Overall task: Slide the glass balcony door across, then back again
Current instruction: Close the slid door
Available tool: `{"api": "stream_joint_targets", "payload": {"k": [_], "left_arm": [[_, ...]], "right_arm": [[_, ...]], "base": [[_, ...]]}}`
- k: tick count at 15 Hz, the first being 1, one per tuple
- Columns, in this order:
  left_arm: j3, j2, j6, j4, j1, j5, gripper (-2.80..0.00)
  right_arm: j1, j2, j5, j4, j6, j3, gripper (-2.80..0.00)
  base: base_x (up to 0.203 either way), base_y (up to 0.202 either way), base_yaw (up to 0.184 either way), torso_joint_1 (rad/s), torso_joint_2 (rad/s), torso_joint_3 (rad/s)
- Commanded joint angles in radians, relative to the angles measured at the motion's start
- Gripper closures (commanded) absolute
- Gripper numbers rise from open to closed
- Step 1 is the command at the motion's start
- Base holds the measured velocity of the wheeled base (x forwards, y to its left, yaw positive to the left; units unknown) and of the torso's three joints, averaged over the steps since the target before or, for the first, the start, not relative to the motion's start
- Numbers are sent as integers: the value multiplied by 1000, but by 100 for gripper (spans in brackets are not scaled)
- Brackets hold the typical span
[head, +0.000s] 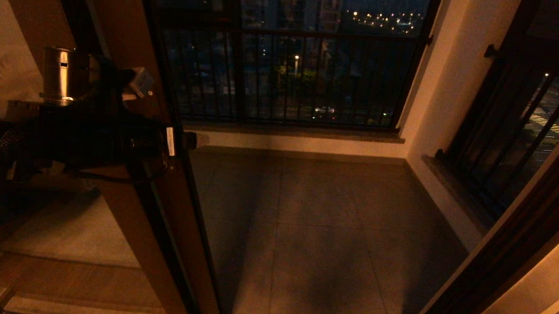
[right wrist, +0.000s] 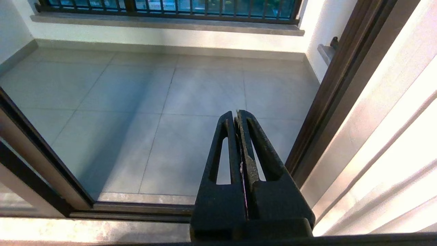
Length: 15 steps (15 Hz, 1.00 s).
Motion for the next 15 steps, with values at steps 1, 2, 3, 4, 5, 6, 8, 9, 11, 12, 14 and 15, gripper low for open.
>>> {"api": "stream_joint_targets", "payload": {"k": [1, 2, 3, 4, 5, 6, 8, 9, 11, 12, 14, 15], "left_arm": [[17, 26, 1, -13, 0, 9, -280], [66, 10, 5, -15, 2, 18, -280], [104, -23, 10, -17, 9, 24, -280], [114, -50, 9, -18, 15, 23, -280], [110, -62, 11, -19, 2, 26, -280], [93, -66, 12, -19, -10, 33, -280], [77, -76, 11, -19, -13, 55, -280], [76, -72, 12, -20, -12, 66, -280], [65, -29, 13, -31, -6, 72, -280], [56, -12, 16, -58, 0, 80, -280], [51, -2, 28, -93, 1, 85, -280], [43, 15, 34, -94, 1, 86, -280]], "right_arm": [[1, 0, 0, 0, -1, 3, 0], [1, 0, 0, 0, -1, 3, 0], [1, 0, 0, 0, -1, 3, 0], [1, 0, 0, 0, -1, 3, 0], [1, 0, 0, 0, -1, 3, 0], [1, 0, 0, 0, -1, 3, 0], [1, 0, 0, 0, -1, 3, 0], [1, 0, 0, 0, -1, 3, 0], [1, 0, 0, 0, -1, 3, 0], [1, 0, 0, 0, -1, 3, 0], [1, 0, 0, 0, -1, 3, 0], [1, 0, 0, 0, -1, 3, 0]], "base": [[0, 0, 0, 0, 0, 0], [0, 0, 0, 0, 0, 0], [0, 0, 0, 0, 0, 0], [0, 0, 0, 0, 0, 0], [0, 0, 0, 0, 0, 0], [0, 0, 0, 0, 0, 0], [0, 0, 0, 0, 0, 0], [0, 0, 0, 0, 0, 0], [0, 0, 0, 0, 0, 0], [0, 0, 0, 0, 0, 0], [0, 0, 0, 0, 0, 0], [0, 0, 0, 0, 0, 0]]}}
